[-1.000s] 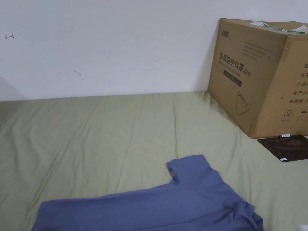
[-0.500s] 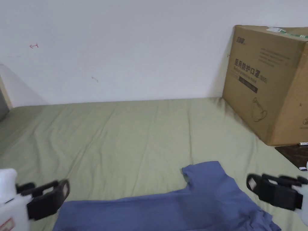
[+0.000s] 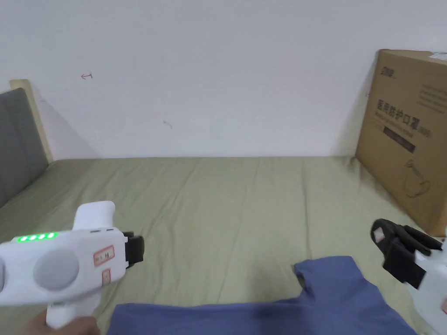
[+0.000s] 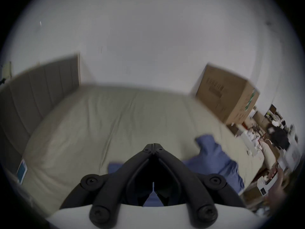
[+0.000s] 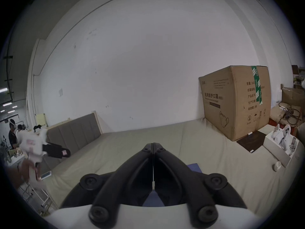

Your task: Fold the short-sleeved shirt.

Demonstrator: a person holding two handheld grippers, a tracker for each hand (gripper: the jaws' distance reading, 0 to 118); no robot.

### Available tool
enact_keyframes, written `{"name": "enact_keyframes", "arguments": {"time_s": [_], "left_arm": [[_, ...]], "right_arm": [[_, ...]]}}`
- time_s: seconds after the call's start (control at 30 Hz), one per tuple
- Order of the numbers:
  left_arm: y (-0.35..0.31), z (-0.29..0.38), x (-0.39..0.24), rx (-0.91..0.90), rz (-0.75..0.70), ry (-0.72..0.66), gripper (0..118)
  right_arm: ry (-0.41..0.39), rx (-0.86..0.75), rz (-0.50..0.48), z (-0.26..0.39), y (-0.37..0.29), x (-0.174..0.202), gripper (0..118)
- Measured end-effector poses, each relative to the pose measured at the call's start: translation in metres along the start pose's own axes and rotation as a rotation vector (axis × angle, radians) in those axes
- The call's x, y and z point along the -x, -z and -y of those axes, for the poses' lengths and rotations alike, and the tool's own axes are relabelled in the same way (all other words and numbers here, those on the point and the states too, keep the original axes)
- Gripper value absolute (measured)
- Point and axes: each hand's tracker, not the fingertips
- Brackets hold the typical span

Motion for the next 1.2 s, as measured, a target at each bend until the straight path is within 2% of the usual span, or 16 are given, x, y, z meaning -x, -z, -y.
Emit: {"name": "enact_keyframes", "arguments": {"time_s": [0.07,0.17,0.2,0.27,0.3,0.43,0.6,0.67,0.73,0.77,0.83,0.87,1.0,1.07,1.17,1.2], "left_arm": [[0.049,-0.015,0.038,0.243,0.011,-0.072,0],[0.109,-0.010,0.083,0.358,-0.004,-0.060,0],[0.121,-0.002,0.087,0.347,-0.040,-0.038,16],[0.150,0.004,0.100,0.344,-0.100,-0.003,87],[0.163,0.010,0.106,0.355,-0.094,-0.008,99],[0.202,0.031,0.114,0.421,-0.095,-0.016,98],[0.219,0.065,0.102,0.395,-0.121,0.151,106],[0.207,0.071,0.096,0.347,-0.144,0.137,104],[0.191,0.076,0.087,0.294,-0.162,0.181,85],[0.183,0.081,0.080,0.284,-0.186,0.230,70],[0.170,0.085,0.074,0.292,-0.113,0.246,16],[0.166,0.085,0.071,0.300,-0.103,0.244,4],[0.140,0.067,0.074,0.186,-0.075,0.152,4],[0.119,0.056,0.075,0.095,-0.035,0.084,4],[0.096,0.046,0.065,0.065,-0.014,0.087,4],[0.093,0.045,0.062,0.070,-0.014,0.094,4]], "right_arm": [[0.011,0.046,-0.004,0.005,0.006,-0.008,0],[0.064,0.137,0.008,0.018,0.017,-0.020,0],[0.088,0.167,0.013,0.023,0.021,-0.025,0],[0.123,0.213,0.027,0.032,0.028,-0.035,0],[0.125,0.221,0.037,0.036,0.031,-0.039,0],[0.069,0.270,0.080,0.051,0.041,-0.047,0],[0.052,0.338,0.083,0.062,0.054,-0.057,0],[0.037,0.363,0.080,0.063,0.060,-0.063,0],[0.035,0.384,0.073,0.061,0.067,-0.071,0],[0.034,0.393,0.071,0.058,0.071,-0.071,0],[0.035,0.421,0.068,0.056,0.086,-0.084,0],[0.041,0.440,0.064,0.055,0.097,-0.093,0],[0.163,0.547,0.029,0.059,0.154,-0.135,0],[0.190,0.613,0.105,0.065,0.190,-0.154,2],[0.192,0.774,0.220,0.081,0.249,-0.180,108],[0.174,0.851,0.269,0.090,0.267,-0.187,115]]}}
